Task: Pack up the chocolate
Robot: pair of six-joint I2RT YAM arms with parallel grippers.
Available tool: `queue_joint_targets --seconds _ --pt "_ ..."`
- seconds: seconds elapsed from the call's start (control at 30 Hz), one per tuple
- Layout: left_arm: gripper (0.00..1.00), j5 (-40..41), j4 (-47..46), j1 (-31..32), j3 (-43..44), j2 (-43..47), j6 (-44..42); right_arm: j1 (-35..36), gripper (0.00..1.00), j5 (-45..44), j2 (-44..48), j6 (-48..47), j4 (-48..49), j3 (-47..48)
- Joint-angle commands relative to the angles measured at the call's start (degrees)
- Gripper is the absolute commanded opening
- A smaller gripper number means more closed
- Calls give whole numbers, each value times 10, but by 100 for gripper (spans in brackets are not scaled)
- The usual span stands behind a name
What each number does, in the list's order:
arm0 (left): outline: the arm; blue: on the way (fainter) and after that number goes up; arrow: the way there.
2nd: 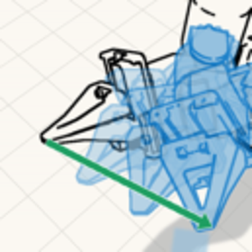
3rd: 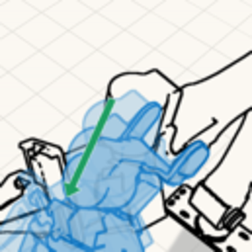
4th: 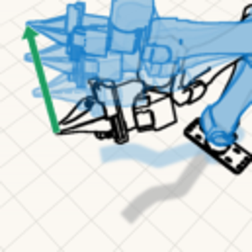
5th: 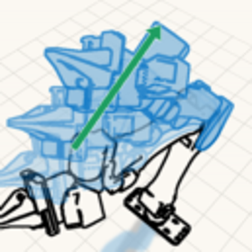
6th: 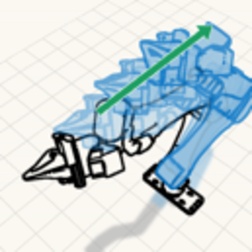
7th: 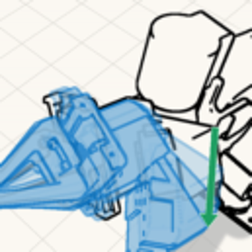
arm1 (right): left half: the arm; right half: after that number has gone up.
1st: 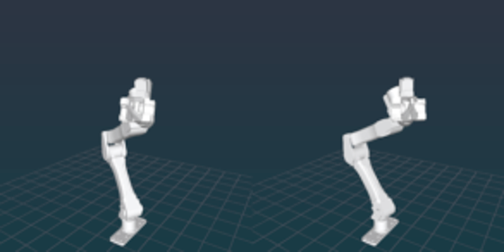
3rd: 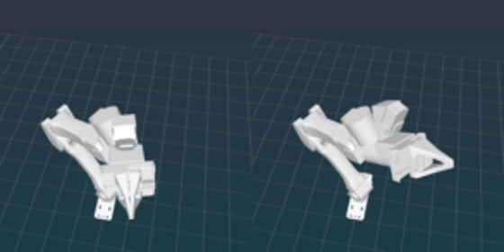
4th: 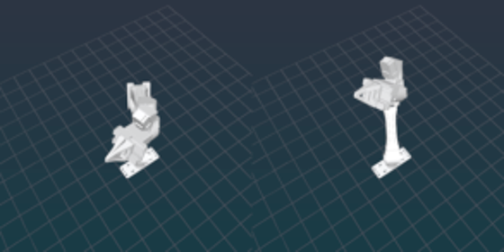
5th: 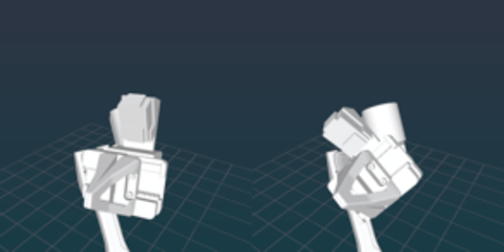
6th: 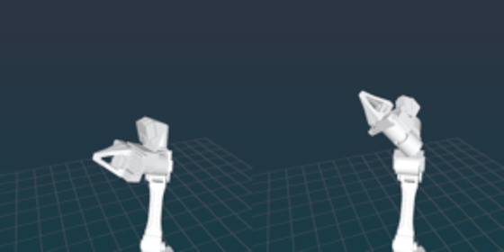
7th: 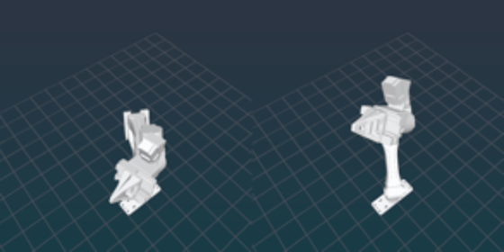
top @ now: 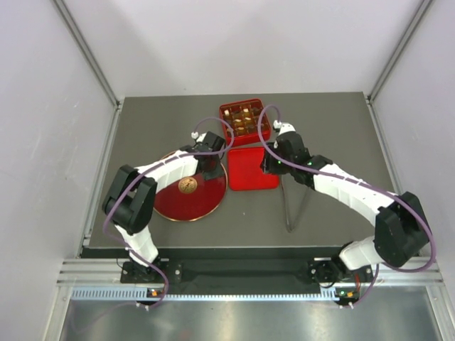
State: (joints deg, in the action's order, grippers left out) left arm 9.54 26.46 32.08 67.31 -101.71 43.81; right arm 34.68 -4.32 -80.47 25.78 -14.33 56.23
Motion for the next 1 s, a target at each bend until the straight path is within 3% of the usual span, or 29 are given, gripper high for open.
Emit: queue_joint_targets --seconds 0.0,0.3,0.7,0.97 --pt "35 27 9 0 5 63 6 -2 40 -44 -35 5 2 27" --pt "41 -8 6 0 -40 190 -17 -72 40 -74 -175 -52 7 128" --pt "66 -29 -11 -2 -95 324 -16 -96 36 -69 -321 -101 -17 229" --pt "66 -24 -3 -1 -89 347 -18 -92 32 -77 -370 -103 -36 245"
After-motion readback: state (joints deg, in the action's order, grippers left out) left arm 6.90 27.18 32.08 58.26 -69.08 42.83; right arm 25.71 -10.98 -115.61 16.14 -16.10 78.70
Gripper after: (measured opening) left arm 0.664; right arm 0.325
